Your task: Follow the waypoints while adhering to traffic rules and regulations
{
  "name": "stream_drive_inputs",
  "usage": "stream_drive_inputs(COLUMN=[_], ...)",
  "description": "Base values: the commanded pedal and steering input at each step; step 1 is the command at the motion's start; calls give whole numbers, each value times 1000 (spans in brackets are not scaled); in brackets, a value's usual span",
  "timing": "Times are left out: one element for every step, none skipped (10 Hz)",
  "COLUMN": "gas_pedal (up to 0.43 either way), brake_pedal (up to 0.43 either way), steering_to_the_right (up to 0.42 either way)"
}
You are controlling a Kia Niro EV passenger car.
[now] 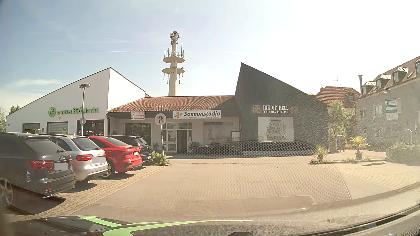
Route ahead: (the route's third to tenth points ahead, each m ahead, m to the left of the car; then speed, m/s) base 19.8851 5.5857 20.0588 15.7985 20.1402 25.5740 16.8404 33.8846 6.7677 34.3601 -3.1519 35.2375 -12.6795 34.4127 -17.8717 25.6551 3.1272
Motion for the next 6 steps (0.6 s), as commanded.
stream_drive_inputs(gas_pedal=[0,0,0,0,0,0], brake_pedal=[0,0,0,0,0,0], steering_to_the_right=[15,11,10,9,7,7])
